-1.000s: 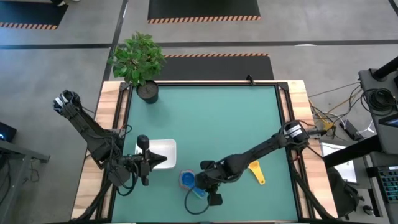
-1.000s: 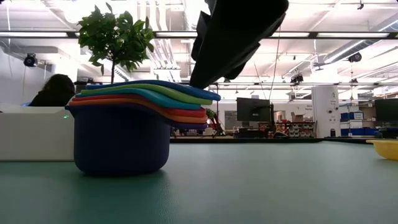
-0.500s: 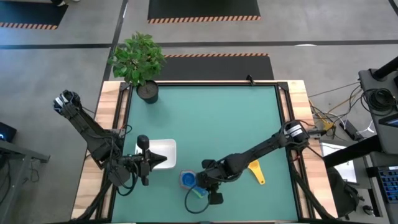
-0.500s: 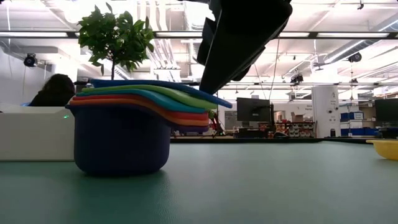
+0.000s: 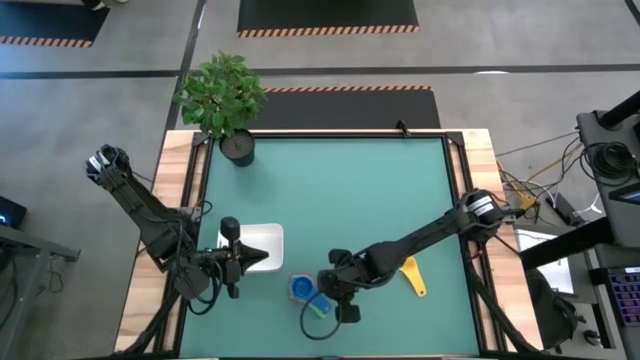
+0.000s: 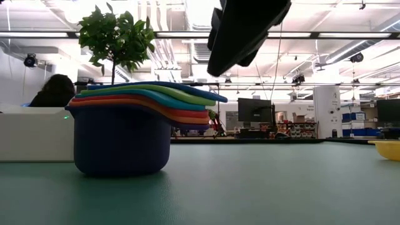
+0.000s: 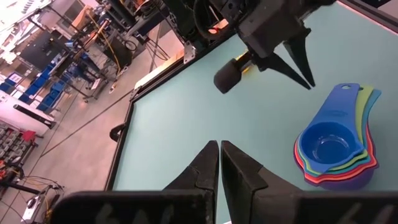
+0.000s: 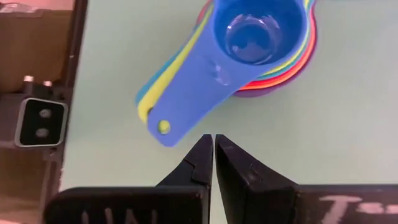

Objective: Nest measuring cups in basket
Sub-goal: Stack the blue measuring cup in the top of the purple measuring cup

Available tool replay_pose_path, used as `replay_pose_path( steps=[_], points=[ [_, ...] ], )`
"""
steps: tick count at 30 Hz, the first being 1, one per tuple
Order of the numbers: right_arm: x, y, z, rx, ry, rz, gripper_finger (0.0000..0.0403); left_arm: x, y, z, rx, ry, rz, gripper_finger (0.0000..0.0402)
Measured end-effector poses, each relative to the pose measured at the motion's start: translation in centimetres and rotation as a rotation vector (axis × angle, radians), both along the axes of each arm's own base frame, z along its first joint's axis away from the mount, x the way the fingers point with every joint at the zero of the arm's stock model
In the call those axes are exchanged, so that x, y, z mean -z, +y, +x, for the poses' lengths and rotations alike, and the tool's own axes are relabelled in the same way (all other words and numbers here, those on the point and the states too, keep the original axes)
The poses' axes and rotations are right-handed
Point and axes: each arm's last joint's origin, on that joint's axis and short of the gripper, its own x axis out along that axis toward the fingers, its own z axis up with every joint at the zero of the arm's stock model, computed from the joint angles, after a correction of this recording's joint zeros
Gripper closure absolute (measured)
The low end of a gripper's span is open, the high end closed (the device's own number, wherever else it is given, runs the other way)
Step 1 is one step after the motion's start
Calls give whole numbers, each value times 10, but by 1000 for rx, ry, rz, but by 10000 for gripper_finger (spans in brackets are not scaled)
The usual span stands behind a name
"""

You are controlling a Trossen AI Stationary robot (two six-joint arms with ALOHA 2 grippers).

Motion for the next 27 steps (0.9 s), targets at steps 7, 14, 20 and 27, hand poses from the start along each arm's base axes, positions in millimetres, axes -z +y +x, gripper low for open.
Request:
replay_pose_path(
  steps=[7,14,20,27],
  points=[
    [23,4,8,-1,30,-15,394,0,0,0,0,0,0,402],
    [23,12,12,-38,-15,49,394,0,0,0,0,0,0,402],
    [22,14,13,-41,-35,56,394,0,0,0,0,-1,-1,402],
    [11,9,4,-27,16,26,394,0,0,0,0,-2,-2,402]
  ],
)
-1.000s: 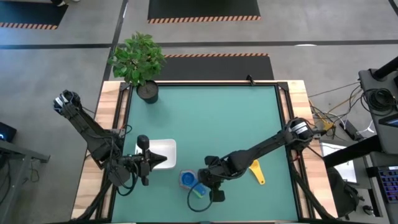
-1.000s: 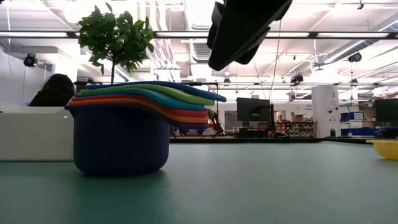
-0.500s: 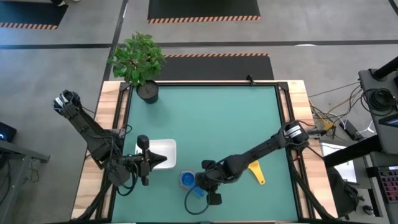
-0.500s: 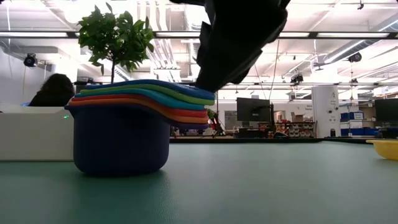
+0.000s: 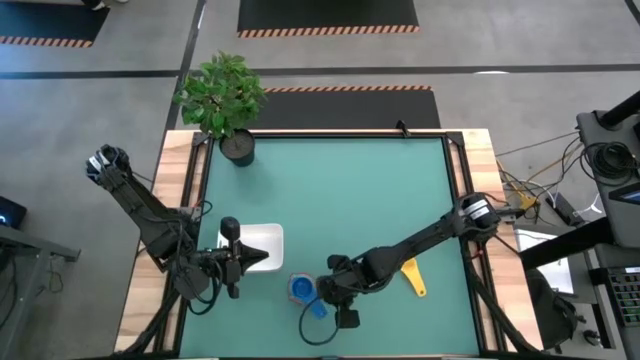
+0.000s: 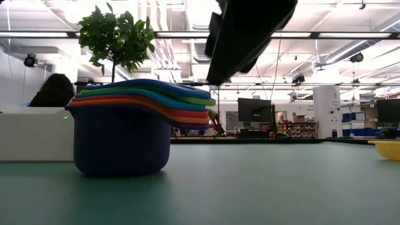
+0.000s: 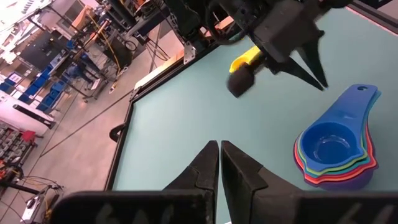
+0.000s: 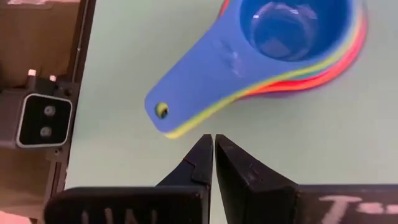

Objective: Nest measuring cups in basket
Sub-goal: Stack the blue measuring cup in the top of the purple measuring cup, then stack the yellow measuring cup in the top of the purple measuring cup

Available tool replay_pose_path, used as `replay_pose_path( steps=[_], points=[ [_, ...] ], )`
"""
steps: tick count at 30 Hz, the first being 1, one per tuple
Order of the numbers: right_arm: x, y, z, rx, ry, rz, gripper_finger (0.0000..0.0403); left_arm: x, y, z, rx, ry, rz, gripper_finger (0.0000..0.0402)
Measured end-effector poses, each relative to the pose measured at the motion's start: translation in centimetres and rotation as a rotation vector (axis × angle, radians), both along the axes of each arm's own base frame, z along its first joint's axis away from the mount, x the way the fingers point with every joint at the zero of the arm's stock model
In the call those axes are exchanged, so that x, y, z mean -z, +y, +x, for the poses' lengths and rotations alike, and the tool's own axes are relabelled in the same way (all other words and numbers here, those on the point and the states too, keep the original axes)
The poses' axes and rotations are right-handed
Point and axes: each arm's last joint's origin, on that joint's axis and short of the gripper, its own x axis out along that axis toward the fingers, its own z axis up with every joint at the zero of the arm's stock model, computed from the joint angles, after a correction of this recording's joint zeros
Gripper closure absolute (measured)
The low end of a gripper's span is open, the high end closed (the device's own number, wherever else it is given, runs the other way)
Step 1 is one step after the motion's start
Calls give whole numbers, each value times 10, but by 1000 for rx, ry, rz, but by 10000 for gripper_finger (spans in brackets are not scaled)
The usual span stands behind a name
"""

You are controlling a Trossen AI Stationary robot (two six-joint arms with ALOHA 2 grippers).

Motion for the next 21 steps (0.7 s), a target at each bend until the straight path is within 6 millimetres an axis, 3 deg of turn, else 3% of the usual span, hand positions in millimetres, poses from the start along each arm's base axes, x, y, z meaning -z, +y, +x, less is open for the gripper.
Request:
replay_pose_path(
  steps=[6,14,21],
  points=[
    [-18,-9,-21,161,136,-16,394,0,0,0,1,-1,-2,402],
    [-4,0,-64,272,359,-159,394,0,0,0,0,-3,-4,402],
    [-5,5,-111,391,436,-93,394,-1,0,0,0,-6,-7,402]
  ],
)
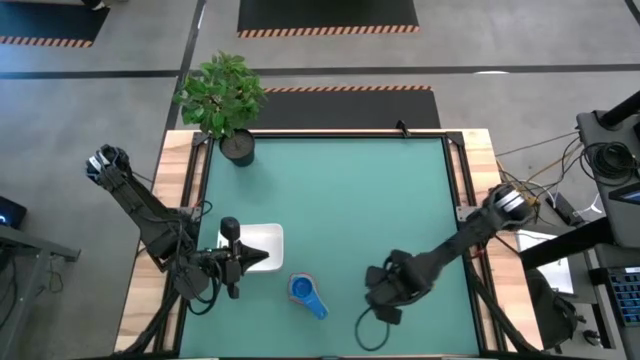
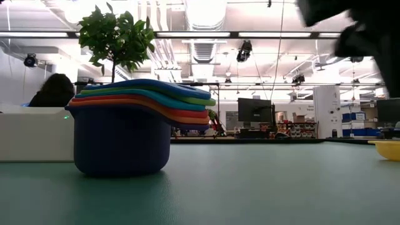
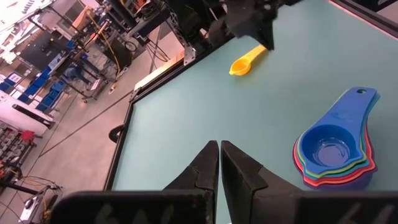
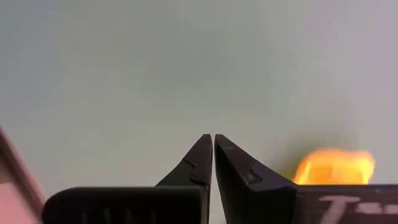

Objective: Nest measuring cups in basket
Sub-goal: Stack the yellow measuring cup in the top of the purple measuring cup

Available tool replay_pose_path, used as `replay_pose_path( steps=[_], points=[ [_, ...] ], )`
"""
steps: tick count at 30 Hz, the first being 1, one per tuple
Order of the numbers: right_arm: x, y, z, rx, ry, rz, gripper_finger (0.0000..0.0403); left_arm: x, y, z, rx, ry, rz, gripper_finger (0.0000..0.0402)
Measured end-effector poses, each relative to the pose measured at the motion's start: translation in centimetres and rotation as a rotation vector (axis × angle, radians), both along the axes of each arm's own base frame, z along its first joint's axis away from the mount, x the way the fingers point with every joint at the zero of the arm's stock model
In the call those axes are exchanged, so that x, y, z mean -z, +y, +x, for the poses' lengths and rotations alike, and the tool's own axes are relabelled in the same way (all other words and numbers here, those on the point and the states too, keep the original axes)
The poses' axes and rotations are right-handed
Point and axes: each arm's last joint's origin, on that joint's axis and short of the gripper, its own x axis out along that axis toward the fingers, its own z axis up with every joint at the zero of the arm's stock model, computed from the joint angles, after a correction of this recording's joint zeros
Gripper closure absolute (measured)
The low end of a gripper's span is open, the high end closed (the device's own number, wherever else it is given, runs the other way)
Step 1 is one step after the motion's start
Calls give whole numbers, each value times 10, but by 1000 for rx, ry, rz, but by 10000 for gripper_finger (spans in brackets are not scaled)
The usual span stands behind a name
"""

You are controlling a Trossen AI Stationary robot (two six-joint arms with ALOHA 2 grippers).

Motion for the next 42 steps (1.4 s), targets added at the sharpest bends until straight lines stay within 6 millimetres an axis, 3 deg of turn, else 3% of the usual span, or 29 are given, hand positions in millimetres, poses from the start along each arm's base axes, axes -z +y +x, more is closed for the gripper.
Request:
replay_pose_path(
  steps=[6,15,23,31,36,42],
  points=[
    [-13,-14,-45,253,3,58,394,0,0,0,0,-2,-2,402],
    [9,-34,-96,581,58,98,376,0,0,0,0,-2,-3,402],
    [25,-42,-106,708,53,120,245,0,0,0,1,-2,-1,402],
    [42,-37,-100,638,66,78,121,0,0,0,4,0,8,402],
    [51,-32,-92,606,51,93,91,0,0,0,3,0,9,402],
    [60,-30,-90,578,75,53,103,0,0,0,3,0,9,402]
  ],
)
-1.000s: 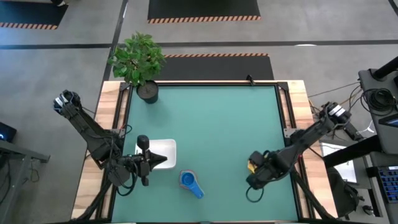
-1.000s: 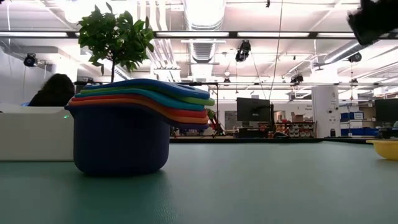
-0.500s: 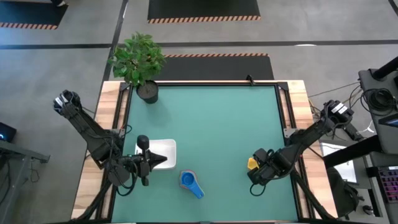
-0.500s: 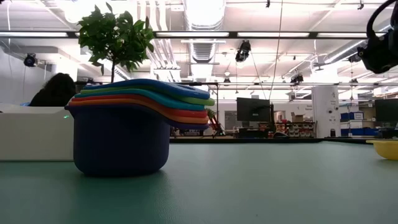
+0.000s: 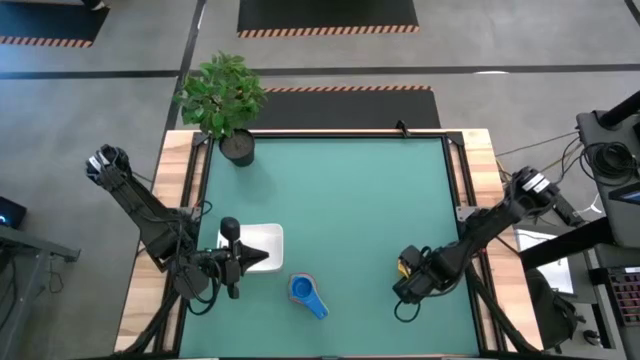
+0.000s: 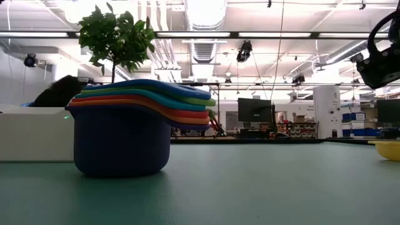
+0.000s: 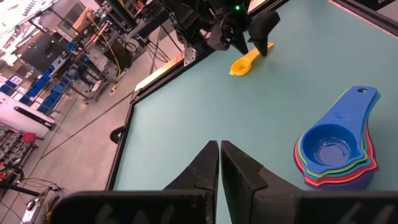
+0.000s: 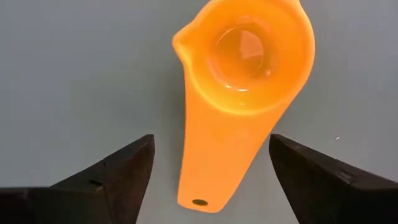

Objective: Nest measuring cups in basket
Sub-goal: Stack the yellow measuring cup in the top of the purple measuring cup

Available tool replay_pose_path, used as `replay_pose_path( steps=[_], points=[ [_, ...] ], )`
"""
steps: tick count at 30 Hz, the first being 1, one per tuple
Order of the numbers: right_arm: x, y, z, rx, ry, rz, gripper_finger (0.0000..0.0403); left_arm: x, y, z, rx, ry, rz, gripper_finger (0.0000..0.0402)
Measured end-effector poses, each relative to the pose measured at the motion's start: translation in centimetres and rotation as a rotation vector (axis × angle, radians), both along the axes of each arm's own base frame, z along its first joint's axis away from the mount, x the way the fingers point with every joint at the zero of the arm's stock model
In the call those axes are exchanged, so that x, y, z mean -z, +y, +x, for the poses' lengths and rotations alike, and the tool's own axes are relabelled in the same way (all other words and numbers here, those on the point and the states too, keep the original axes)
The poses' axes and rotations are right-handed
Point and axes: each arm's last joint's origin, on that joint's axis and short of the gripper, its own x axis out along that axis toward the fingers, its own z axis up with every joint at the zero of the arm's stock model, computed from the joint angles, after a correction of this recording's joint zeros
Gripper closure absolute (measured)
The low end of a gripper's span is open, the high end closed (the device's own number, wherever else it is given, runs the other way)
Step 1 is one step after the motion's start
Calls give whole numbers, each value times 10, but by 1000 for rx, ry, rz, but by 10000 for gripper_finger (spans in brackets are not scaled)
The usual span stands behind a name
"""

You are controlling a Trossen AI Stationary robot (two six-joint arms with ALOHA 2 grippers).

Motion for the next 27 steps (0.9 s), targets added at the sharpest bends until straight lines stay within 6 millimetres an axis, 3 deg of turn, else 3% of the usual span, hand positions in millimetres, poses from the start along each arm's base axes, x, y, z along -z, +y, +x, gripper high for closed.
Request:
replay_pose_path(
  steps=[16,27],
  points=[
    [6,1,1,-3,21,-15,250,0,0,0,4,2,10,402],
    [-11,9,14,-1,-38,27,230,0,0,0,4,2,10,402]
  ],
)
